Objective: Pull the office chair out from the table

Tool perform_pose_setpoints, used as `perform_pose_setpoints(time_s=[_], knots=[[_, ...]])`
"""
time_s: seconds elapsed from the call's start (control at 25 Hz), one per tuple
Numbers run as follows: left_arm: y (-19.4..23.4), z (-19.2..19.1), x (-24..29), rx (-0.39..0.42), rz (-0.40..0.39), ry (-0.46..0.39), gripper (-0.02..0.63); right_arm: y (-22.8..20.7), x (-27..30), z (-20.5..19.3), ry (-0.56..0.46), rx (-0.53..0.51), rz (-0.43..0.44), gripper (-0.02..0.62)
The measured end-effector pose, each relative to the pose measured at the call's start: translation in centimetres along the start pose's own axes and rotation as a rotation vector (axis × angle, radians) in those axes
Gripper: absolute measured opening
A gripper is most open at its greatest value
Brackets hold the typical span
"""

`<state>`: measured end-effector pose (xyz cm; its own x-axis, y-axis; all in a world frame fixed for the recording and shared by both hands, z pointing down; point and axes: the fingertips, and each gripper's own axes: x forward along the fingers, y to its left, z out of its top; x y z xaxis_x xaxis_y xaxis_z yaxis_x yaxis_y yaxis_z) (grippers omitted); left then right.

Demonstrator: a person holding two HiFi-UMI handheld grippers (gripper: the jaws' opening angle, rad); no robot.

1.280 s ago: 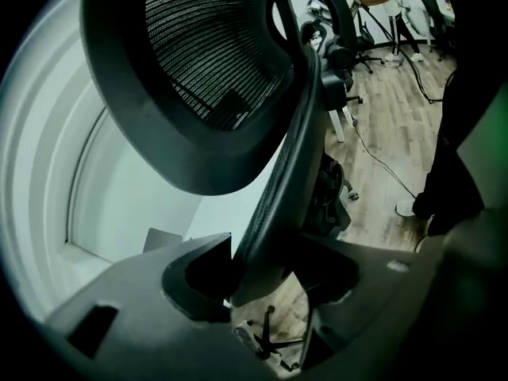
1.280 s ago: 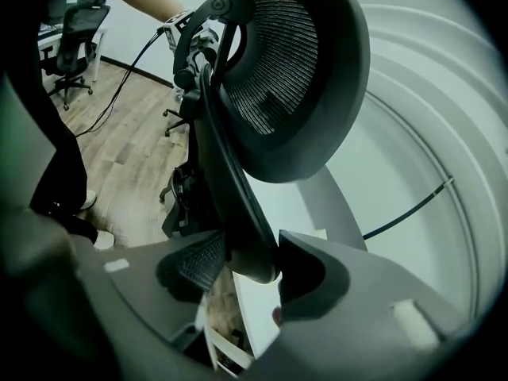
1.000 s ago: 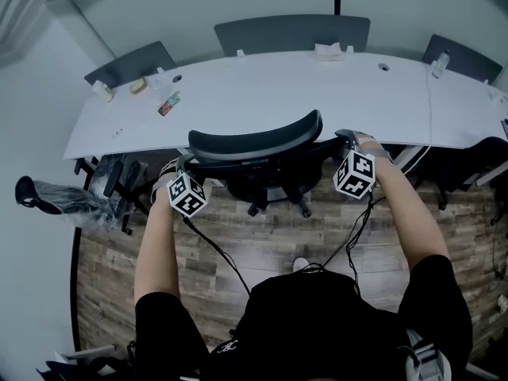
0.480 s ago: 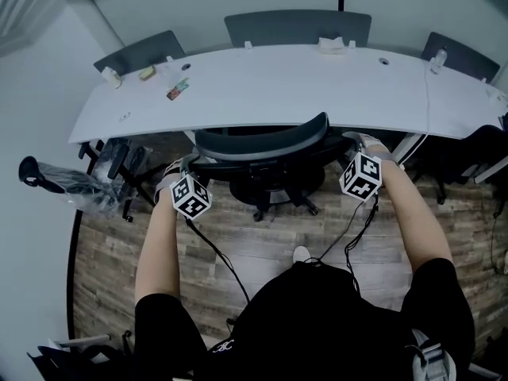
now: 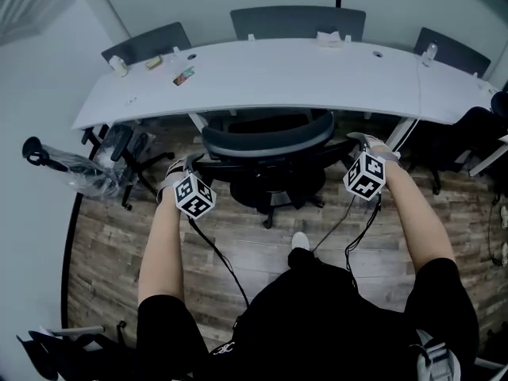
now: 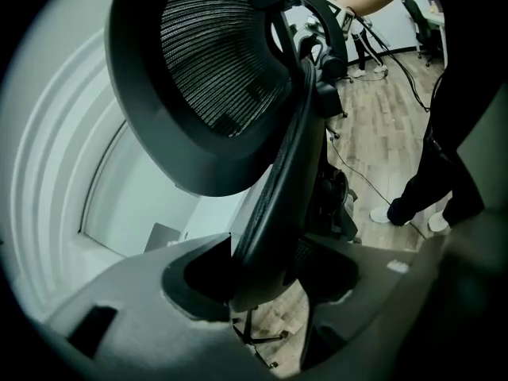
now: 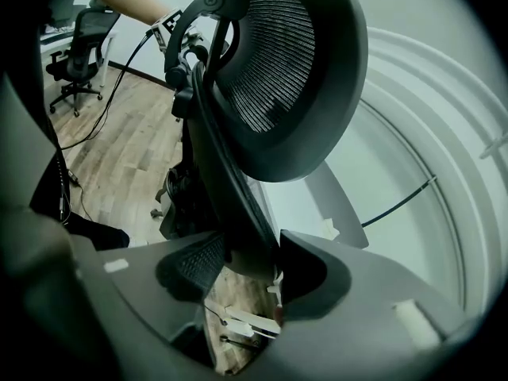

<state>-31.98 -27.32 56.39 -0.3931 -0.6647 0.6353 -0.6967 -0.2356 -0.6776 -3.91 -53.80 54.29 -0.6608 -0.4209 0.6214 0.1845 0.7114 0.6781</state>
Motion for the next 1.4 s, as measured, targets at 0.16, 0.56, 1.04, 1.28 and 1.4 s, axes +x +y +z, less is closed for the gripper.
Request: perform_pose_setpoints(time_s=[0.16, 0.56, 1.04, 1.28, 1.4], knots=[[-2.3, -0.7, -2.9, -0.008, 0.008, 0.009, 0.225, 2.5, -2.7, -0.1, 0.011, -0.003, 0.005, 0.222], [-11.5, -3.9, -11.0, -0.015, 0.035, -0.022, 0.227, 11.8, -9.9, -0.9, 0.016, -0.003, -0.008, 0.224], [-12.4, -4.1, -15.6, -0.027, 0.013, 0.010, 0.230, 13.3, -14.6, 0.3, -0.021, 0.005, 0.018, 0.224], [-11.9, -3.4, -16.4, -0.143, 0.045, 0.011, 0.277, 13.1, -15.6, 0.4, -0.072, 0.020, 0.017, 0.226], [-11.8, -3.4, -17.1, -0.254, 0.111, 0.032, 0.329, 13.3, -15.8, 0.4, -0.108, 0.046, 0.009, 0.237]])
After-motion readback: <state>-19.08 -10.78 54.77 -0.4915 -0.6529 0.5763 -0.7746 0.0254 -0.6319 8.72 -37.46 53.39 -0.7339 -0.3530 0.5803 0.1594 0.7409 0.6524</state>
